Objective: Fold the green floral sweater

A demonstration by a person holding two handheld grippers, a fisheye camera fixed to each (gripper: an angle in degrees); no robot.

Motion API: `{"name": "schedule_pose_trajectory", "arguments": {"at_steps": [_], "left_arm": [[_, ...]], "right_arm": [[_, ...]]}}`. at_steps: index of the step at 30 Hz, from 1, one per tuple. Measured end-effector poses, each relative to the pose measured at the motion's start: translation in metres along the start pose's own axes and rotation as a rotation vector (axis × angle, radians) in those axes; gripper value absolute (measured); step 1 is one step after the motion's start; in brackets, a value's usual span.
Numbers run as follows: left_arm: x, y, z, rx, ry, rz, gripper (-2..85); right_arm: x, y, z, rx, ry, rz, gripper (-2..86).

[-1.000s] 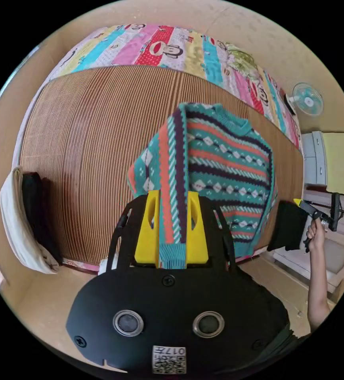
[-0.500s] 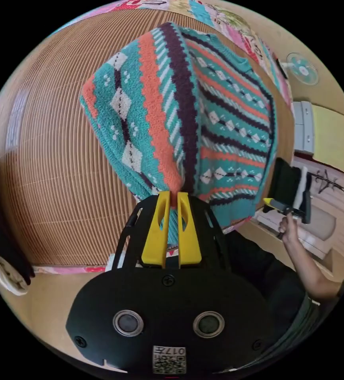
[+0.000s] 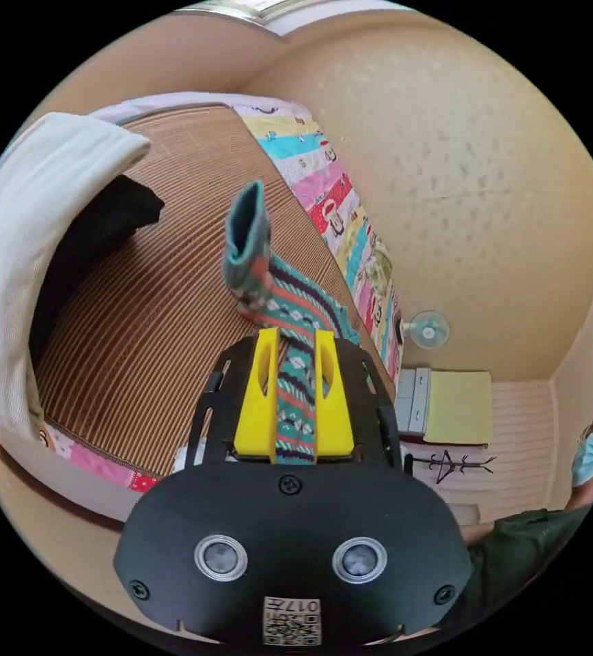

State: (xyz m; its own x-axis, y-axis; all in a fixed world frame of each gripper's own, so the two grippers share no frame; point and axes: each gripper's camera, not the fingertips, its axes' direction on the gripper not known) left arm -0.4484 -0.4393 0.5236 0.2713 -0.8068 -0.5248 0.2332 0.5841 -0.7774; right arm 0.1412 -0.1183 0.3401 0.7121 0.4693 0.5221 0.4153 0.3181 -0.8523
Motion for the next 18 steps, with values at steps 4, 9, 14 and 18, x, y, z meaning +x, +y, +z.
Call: {"name": "schedule_pose_trajectory", "arguments": {"at_steps": [4,9,14,18], "left_arm": [[0.011,0.033,0.066,-0.227,-0.094,0.034,8.9],[0.016,0.060,0.100,-0.395,-0.204,0.114,8.4],[0.005,0.068,0.074,-0.358,-0.283,0.077,8.6],[-0.005,0.067,0.070,-0.389,-0.338,0.065,9.8]], "right_arm": [[0.052,0.022,-0.089,0.053,-0.276,-0.149,4.1],[0.205,0.107,-0.250,0.609,-0.389,0.220,3.6],[0.252,0.197,-0.285,1.010,-0.306,0.455,4.8],[0.192,0.129,-0.177,0.562,-0.354,0.210,10.3]]}}
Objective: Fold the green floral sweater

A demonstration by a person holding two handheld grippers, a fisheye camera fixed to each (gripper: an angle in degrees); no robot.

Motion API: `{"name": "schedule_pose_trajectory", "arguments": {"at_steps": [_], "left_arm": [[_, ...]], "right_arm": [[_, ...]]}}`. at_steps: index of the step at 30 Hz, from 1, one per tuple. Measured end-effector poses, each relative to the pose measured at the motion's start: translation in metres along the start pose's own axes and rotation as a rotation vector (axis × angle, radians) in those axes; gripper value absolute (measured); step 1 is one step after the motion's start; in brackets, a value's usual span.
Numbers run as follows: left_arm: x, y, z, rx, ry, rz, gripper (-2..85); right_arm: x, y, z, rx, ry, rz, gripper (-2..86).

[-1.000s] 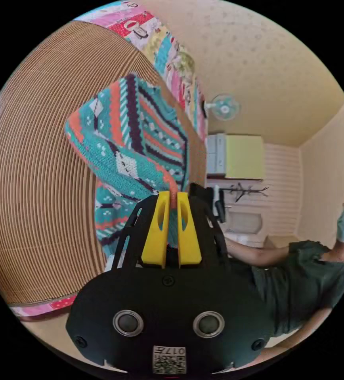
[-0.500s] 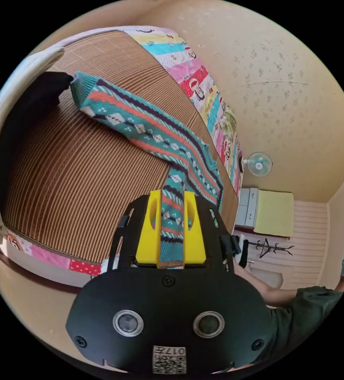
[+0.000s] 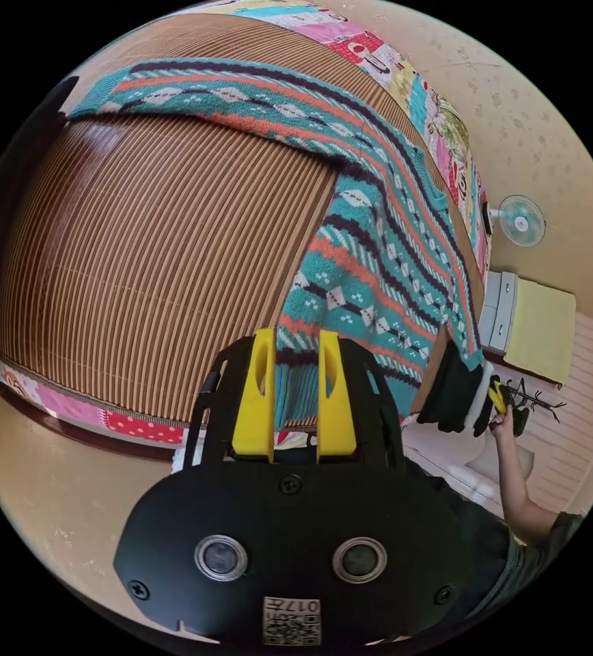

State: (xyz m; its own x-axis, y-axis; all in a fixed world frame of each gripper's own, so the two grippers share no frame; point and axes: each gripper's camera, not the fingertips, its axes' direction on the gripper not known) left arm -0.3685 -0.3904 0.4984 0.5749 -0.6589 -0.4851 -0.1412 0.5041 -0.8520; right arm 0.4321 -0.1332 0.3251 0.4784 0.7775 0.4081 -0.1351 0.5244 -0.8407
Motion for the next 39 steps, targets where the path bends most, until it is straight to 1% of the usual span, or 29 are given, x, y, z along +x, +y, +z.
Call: {"name": "schedule_pose_trajectory", "arguments": {"at_steps": [1,2,4,5,6,7,8,9,10,13,15,18,20,21,23,24,26,29,32,34,36,39], "left_arm": [[0.000,-0.002,0.005,-0.037,-0.026,0.010,10.1],[0.001,-0.004,0.012,-0.084,-0.052,0.029,10.3],[0.004,-0.007,0.021,-0.153,-0.099,0.063,10.3],[0.005,-0.008,0.028,-0.211,-0.138,0.069,10.0],[0.004,-0.008,0.032,-0.248,-0.156,0.067,9.3],[0.002,-0.007,0.041,-0.326,-0.180,0.054,8.1],[0.001,-0.002,0.048,-0.387,-0.190,0.060,6.8],[0.002,0.002,0.048,-0.398,-0.199,0.075,6.2],[0.004,0.011,0.044,-0.385,-0.225,0.112,5.3],[-0.002,0.040,0.033,-0.385,-0.275,0.153,4.4],[-0.015,0.060,0.029,-0.404,-0.277,0.139,4.2],[-0.055,0.086,0.014,-0.409,-0.168,0.013,4.4],[-0.096,0.093,-0.023,-0.268,0.005,-0.110,5.5],[-0.108,0.093,-0.034,-0.212,0.057,-0.144,5.9],[-0.156,0.080,-0.079,0.044,0.292,-0.250,6.7],[-0.168,0.074,-0.087,0.098,0.343,-0.276,7.3],[-0.212,0.045,-0.107,0.242,0.468,-0.396,9.8],[-0.256,0.007,-0.126,0.406,0.537,-0.483,11.3],[-0.295,-0.025,-0.135,0.493,0.524,-0.552,12.9],[-0.315,-0.037,-0.138,0.535,0.508,-0.574,13.3],[-0.332,-0.047,-0.135,0.579,0.545,-0.572,12.7],[-0.352,-0.051,-0.124,0.615,0.608,-0.640,9.2]], "right_arm": [[-0.013,0.009,0.047,-0.134,-0.017,-0.046,11.0],[-0.019,0.014,0.069,-0.195,-0.017,-0.060,11.4],[-0.048,0.033,0.140,-0.371,-0.014,-0.129,12.6],[-0.056,0.038,0.152,-0.398,-0.002,-0.150,12.8],[-0.070,0.048,0.173,-0.444,0.042,-0.192,12.9],[-0.082,0.059,0.190,-0.483,0.104,-0.227,12.8],[-0.086,0.065,0.197,-0.500,0.145,-0.239,12.7],[-0.095,0.078,0.203,-0.489,0.233,-0.288,12.1],[-0.103,0.092,0.202,-0.456,0.311,-0.364,11.3],[-0.103,0.125,0.203,-0.467,0.468,-0.505,9.1],[-0.095,0.139,0.201,-0.506,0.500,-0.534,8.6],[-0.075,0.140,0.190,-0.582,0.434,-0.456,8.0],[-0.064,0.136,0.179,-0.586,0.368,-0.394,7.5],[-0.055,0.132,0.174,-0.603,0.326,-0.345,7.1],[-0.041,0.127,0.169,-0.623,0.283,-0.270,6.2],[-0.034,0.125,0.164,-0.616,0.252,-0.239,6.0],[-0.026,0.121,0.156,-0.607,0.213,-0.204,5.8],[-0.019,0.117,0.148,-0.609,0.182,-0.181,5.9],[-0.017,0.110,0.144,-0.628,0.194,-0.162,5.8],[-0.020,0.105,0.145,-0.653,0.221,-0.172,6.0],[-0.026,0.102,0.147,-0.673,0.253,-0.208,6.0],[-0.034,0.099,0.149,-0.709,0.306,-0.265,6.0]]}}
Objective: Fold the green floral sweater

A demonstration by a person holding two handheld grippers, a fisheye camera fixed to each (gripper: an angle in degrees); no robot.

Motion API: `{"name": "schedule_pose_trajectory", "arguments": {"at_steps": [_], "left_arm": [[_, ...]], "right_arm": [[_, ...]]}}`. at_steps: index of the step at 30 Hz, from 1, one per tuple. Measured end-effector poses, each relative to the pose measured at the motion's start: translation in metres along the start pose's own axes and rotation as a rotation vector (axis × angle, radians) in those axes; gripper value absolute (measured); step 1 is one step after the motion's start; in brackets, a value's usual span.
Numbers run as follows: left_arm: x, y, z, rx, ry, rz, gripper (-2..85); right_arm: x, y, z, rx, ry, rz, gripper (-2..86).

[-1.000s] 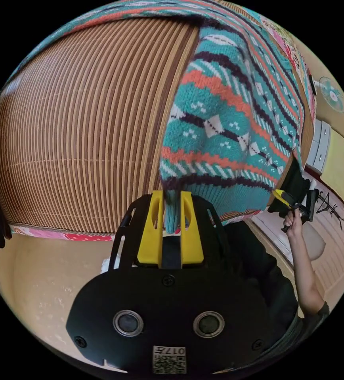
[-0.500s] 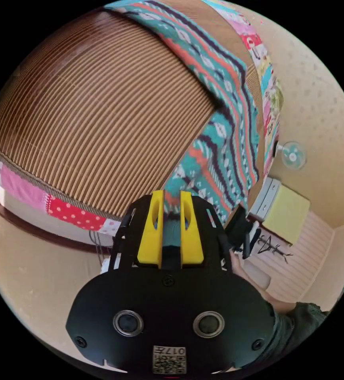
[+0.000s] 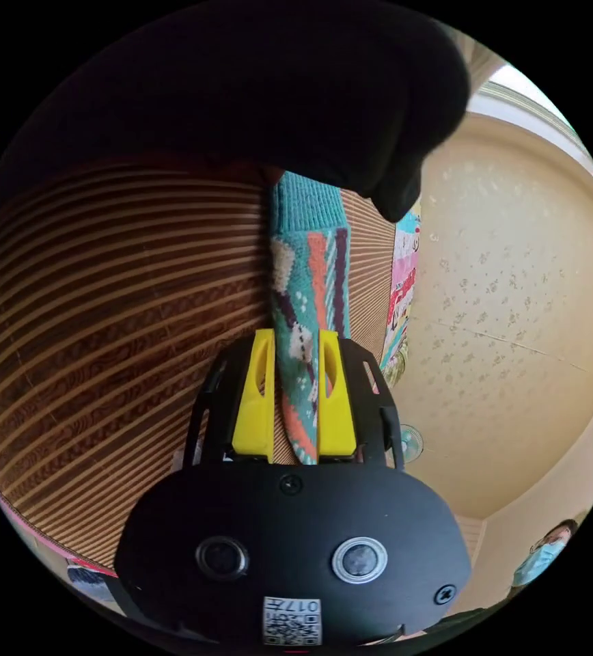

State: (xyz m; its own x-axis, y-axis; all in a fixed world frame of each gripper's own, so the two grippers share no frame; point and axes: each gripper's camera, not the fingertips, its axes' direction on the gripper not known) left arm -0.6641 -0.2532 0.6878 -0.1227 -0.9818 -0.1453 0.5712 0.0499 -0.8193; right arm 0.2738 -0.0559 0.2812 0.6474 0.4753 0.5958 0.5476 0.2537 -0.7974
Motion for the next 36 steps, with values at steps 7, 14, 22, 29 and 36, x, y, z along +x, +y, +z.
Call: {"name": "schedule_pose_trajectory", "arguments": {"at_steps": [7,14,22,29,36], "left_arm": [[0.106,0.080,-0.030,0.016,0.117,0.331,4.2],[0.259,0.358,0.043,-0.139,0.027,0.978,4.6],[0.136,0.564,0.259,-0.519,-0.255,1.165,5.6],[0.045,0.595,0.292,-0.648,-0.438,1.103,6.2],[0.014,0.609,0.303,-0.738,-0.543,1.121,6.5]], "right_arm": [[0.013,0.001,-0.013,-0.036,-0.014,0.029,5.9],[0.033,0.012,-0.023,-0.028,-0.091,-0.007,5.6],[0.097,0.037,-0.061,0.086,-0.207,-0.049,4.3],[0.197,0.067,-0.189,0.681,-0.428,0.189,8.5],[0.293,0.077,-0.263,1.148,-0.700,0.525,11.6]]}}
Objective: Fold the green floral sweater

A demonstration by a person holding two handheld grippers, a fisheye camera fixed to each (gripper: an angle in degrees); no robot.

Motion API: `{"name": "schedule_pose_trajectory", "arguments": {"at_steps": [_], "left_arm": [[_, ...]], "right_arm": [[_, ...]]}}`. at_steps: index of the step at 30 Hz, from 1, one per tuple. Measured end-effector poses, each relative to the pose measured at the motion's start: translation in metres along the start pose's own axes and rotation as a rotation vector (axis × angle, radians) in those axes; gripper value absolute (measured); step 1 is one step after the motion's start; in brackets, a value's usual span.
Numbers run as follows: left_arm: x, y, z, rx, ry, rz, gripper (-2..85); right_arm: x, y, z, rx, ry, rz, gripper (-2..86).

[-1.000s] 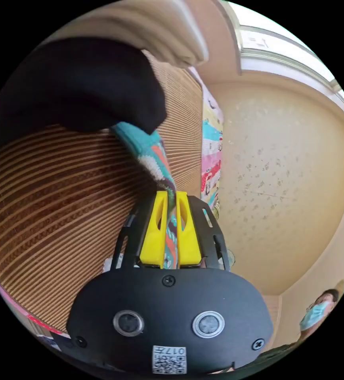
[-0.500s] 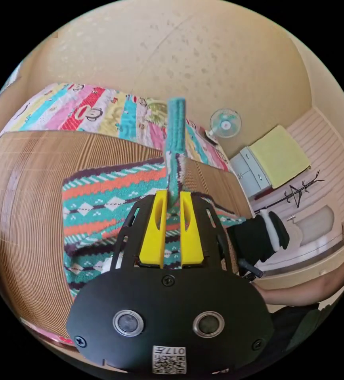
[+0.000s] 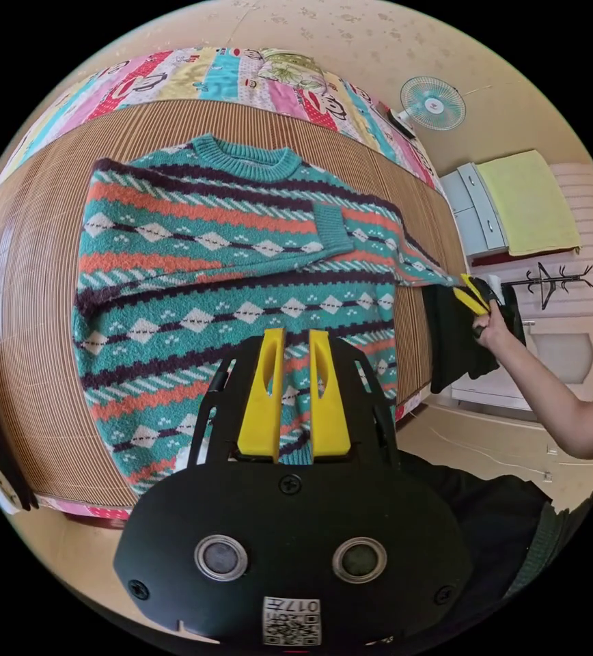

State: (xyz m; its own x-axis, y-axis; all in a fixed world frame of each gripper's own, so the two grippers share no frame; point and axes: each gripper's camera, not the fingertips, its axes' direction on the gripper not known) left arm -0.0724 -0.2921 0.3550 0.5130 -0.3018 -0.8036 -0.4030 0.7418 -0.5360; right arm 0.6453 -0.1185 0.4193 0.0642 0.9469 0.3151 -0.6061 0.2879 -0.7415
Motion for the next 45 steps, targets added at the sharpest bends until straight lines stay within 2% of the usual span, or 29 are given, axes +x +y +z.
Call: {"name": "schedule_pose_trajectory", "arguments": {"at_steps": [3,5,9,11,12,14,17,20,25,27,29,30,31,32,33,35,38,40,43,45], "left_arm": [[-0.005,0.004,0.016,-0.048,-0.003,-0.027,6.7],[-0.010,0.008,0.027,-0.067,0.004,-0.037,7.0],[-0.022,0.008,0.047,-0.120,0.060,-0.082,7.6],[-0.034,0.007,0.056,-0.157,0.111,-0.128,7.6],[-0.037,0.006,0.057,-0.160,0.141,-0.133,7.5],[-0.055,0.009,0.064,-0.173,0.352,-0.165,6.0],[-0.079,0.019,0.066,-0.182,0.488,-0.224,5.2],[-0.094,0.028,0.060,-0.197,0.417,-0.249,5.1],[-0.119,0.038,0.055,-0.169,0.390,-0.298,5.1],[-0.128,0.041,0.057,-0.161,0.381,-0.319,5.1],[-0.139,0.047,0.058,-0.144,0.380,-0.345,5.1],[-0.141,0.049,0.058,-0.139,0.380,-0.351,5.1],[-0.146,0.053,0.057,-0.130,0.377,-0.360,5.1],[-0.152,0.058,0.055,-0.122,0.369,-0.365,5.4],[-0.155,0.060,0.053,-0.117,0.361,-0.365,5.5],[-0.171,0.070,0.042,-0.091,0.293,-0.362,6.5],[-0.194,0.080,0.025,-0.067,0.173,-0.355,7.2],[-0.206,0.082,0.020,-0.064,0.151,-0.357,7.2],[-0.220,0.085,0.017,-0.045,0.148,-0.380,7.3],[-0.220,0.083,0.019,-0.041,0.154,-0.379,7.4]], "right_arm": [[0.009,-0.018,-0.004,0.043,0.160,0.133,12.7],[0.016,-0.021,0.000,0.040,0.148,0.128,12.8],[0.034,-0.033,0.019,-0.085,0.178,0.135,9.7],[0.023,-0.028,0.006,-0.036,0.069,0.100,6.4],[0.005,-0.019,-0.006,0.012,-0.055,0.043,5.3],[-0.039,0.005,-0.023,0.042,-0.213,-0.075,4.4],[-0.137,0.079,-0.035,-0.038,-0.403,-0.364,3.7],[-0.224,0.180,-0.014,-0.190,-0.501,-0.575,3.4],[-0.306,0.363,0.107,-0.562,-0.563,-0.771,3.5],[-0.307,0.414,0.162,-0.683,-0.494,-0.842,3.8],[-0.291,0.456,0.220,-0.832,-0.329,-0.889,4.5],[-0.274,0.475,0.250,-0.958,-0.270,-0.896,5.2],[-0.257,0.483,0.265,-1.057,-0.266,-0.881,6.1],[-0.250,0.483,0.265,-1.074,-0.282,-0.875,6.7],[-0.235,0.478,0.252,-1.051,-0.307,-0.881,7.6],[-0.210,0.464,0.227,-0.987,-0.229,-0.888,8.6],[-0.168,0.439,0.182,-0.867,0.015,-0.947,9.0],[-0.149,0.408,0.162,-0.718,0.222,-0.922,9.7],[-0.151,0.367,0.163,-0.565,0.352,-0.836,11.9],[-0.160,0.353,0.174,-0.519,0.343,-0.817,13.0]]}}
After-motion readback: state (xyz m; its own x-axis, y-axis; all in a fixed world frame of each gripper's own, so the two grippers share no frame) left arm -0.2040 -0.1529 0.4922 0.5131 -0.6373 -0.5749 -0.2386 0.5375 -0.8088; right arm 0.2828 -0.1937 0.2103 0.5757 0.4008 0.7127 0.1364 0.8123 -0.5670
